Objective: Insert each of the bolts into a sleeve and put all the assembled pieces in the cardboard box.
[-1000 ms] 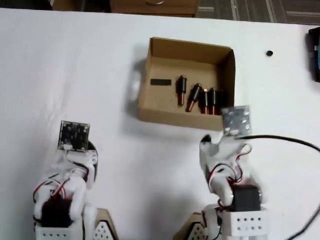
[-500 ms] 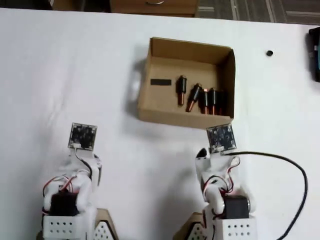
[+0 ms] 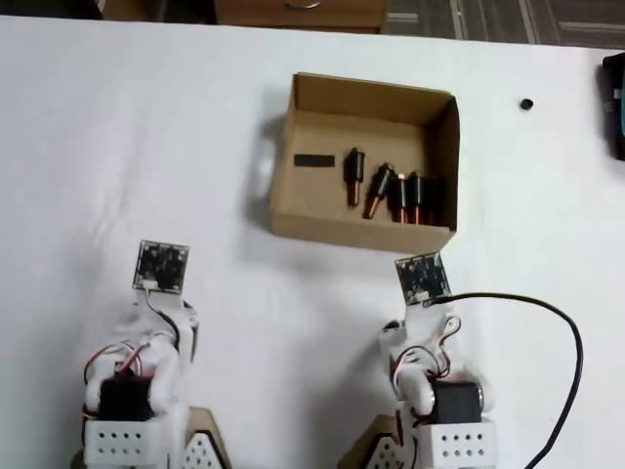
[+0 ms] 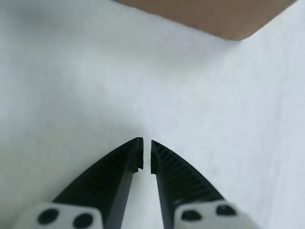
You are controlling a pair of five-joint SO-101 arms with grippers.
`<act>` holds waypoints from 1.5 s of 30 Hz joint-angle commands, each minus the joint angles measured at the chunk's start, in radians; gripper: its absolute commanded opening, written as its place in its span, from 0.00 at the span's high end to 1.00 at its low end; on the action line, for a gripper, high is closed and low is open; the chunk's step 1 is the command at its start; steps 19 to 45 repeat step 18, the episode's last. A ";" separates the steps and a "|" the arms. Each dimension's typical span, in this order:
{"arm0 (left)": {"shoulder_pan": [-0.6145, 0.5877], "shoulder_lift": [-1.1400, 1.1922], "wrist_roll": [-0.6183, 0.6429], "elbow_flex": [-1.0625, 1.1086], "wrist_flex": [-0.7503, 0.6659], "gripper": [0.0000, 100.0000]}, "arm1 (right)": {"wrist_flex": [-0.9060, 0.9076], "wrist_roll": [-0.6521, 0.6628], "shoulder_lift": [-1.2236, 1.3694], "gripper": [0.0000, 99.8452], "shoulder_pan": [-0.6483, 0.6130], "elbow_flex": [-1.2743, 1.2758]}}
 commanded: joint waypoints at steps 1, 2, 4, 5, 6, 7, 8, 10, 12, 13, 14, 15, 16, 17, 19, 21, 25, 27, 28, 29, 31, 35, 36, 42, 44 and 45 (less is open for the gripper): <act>-0.006 -0.021 -0.003 0.035 0.037 0.98 | 0.007 0.002 -0.010 0.98 0.005 0.011; -0.009 -0.021 -0.005 0.035 0.041 0.98 | 0.007 0.002 -0.010 0.98 0.005 0.011; -0.008 -0.021 -0.005 0.035 0.041 0.98 | 0.007 0.002 -0.010 0.98 0.005 0.011; -0.009 -0.021 -0.005 0.035 0.041 0.98 | 0.007 0.002 -0.010 0.98 0.005 0.011; -0.009 -0.021 -0.005 0.035 0.041 0.98 | 0.007 0.002 -0.010 0.98 0.005 0.011; -0.009 -0.021 -0.005 0.035 0.041 0.98 | 0.007 0.002 -0.010 0.98 0.005 0.011; -0.011 -0.021 -0.005 0.035 0.041 0.98 | 0.007 0.002 -0.010 0.98 0.005 0.011; -0.011 -0.021 -0.006 0.035 0.043 0.98 | 0.007 0.002 -0.010 0.98 0.005 0.011; -0.011 -0.021 -0.006 0.035 0.043 0.98 | 0.007 0.002 -0.010 0.98 0.005 0.011; -0.011 -0.021 -0.006 0.035 0.043 0.98 | 0.007 0.002 -0.010 0.98 0.005 0.011; -0.011 -0.021 -0.006 0.035 0.043 0.98 | 0.007 0.002 -0.010 0.98 0.005 0.011; -0.011 -0.021 -0.006 0.035 0.043 0.98 | 0.007 0.002 -0.010 0.98 0.005 0.011; -0.011 -0.021 -0.006 0.035 0.043 0.98 | 0.007 0.002 -0.010 0.98 0.005 0.011; -0.011 -0.021 -0.006 0.035 0.043 0.98 | 0.007 0.002 -0.010 0.98 0.005 0.011; -0.011 -0.021 -0.006 0.035 0.043 0.98 | 0.007 0.002 -0.010 0.98 0.005 0.011; -0.011 -0.021 -0.006 0.035 0.043 0.98 | 0.007 0.002 -0.010 0.98 0.005 0.011; -0.011 -0.021 -0.006 0.035 0.043 0.98 | 0.007 0.002 -0.010 0.98 0.005 0.011; -0.011 -0.021 -0.006 0.035 0.043 0.98 | 0.007 0.002 -0.010 0.98 0.005 0.011; -0.011 -0.021 -0.006 0.035 0.043 0.98 | 0.007 0.002 -0.010 0.98 0.005 0.011; -0.011 -0.021 -0.006 0.035 0.043 0.98 | 0.007 0.002 -0.010 0.98 0.005 0.011; -0.011 -0.021 -0.006 0.035 0.043 0.98 | 0.007 0.002 -0.010 0.98 0.005 0.011; -0.011 -0.021 -0.006 0.035 0.043 0.98 | 0.007 0.002 -0.010 0.98 0.005 0.011; -0.011 -0.021 -0.006 0.035 0.043 0.98 | 0.007 0.002 -0.010 0.98 0.005 0.011; -0.011 -0.021 -0.006 0.035 0.043 0.98 | 0.007 0.002 -0.010 0.98 0.005 0.011; -0.011 -0.021 -0.006 0.035 0.043 0.98 | 0.007 0.002 -0.010 0.98 0.005 0.011; -0.011 -0.021 -0.006 0.035 0.043 0.98 | 0.007 0.002 -0.010 0.98 0.005 0.011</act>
